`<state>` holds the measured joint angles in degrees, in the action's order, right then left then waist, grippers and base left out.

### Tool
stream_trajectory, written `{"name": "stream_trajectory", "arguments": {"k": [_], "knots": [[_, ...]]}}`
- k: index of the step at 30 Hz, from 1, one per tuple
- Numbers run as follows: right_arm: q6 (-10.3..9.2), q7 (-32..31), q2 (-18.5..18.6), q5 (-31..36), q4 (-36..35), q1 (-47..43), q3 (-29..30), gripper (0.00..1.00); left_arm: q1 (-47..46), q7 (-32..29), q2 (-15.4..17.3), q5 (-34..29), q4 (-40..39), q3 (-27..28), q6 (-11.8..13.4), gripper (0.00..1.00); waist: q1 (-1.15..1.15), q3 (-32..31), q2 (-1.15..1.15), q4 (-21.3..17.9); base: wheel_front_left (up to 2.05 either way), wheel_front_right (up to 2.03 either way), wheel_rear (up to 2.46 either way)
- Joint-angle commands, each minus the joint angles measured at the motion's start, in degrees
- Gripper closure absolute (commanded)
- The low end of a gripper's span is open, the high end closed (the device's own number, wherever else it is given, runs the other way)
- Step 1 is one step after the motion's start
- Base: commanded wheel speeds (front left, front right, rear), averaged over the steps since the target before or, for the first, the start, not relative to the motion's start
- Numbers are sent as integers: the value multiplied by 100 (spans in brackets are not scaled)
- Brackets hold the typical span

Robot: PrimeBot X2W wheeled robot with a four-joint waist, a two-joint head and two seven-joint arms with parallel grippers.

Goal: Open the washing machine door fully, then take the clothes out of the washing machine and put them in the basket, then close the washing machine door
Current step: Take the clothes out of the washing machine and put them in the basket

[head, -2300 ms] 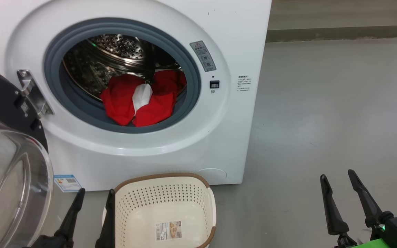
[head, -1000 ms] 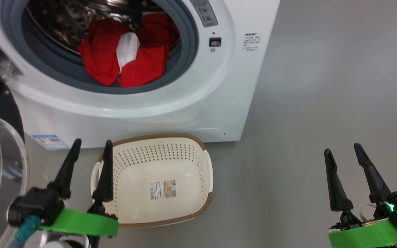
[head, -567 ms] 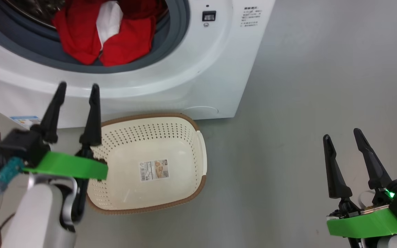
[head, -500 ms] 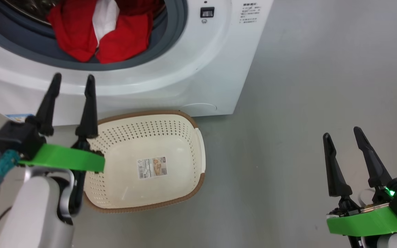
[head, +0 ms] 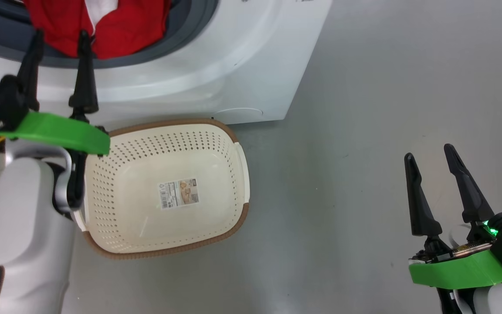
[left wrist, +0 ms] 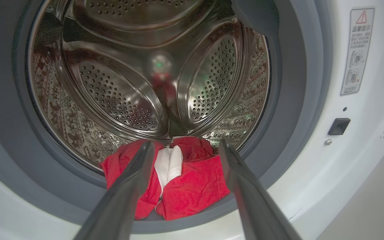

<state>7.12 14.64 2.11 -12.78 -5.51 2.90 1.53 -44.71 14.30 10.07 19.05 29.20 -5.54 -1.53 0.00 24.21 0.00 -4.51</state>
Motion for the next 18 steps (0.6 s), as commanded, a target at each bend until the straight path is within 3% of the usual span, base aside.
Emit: {"name": "stream_trajectory", "arguments": {"k": [1,18], "knots": [[36,36,76,-18,-155,118,-127,0,-311,42,245,-82,104,149,16,0,0,123,0,-52,0,0,0],[36,36,76,-52,-145,299,-281,0,-1807,68,598,-657,1586,-52,306,0,0,653,0,-330,0,0,0]]}}
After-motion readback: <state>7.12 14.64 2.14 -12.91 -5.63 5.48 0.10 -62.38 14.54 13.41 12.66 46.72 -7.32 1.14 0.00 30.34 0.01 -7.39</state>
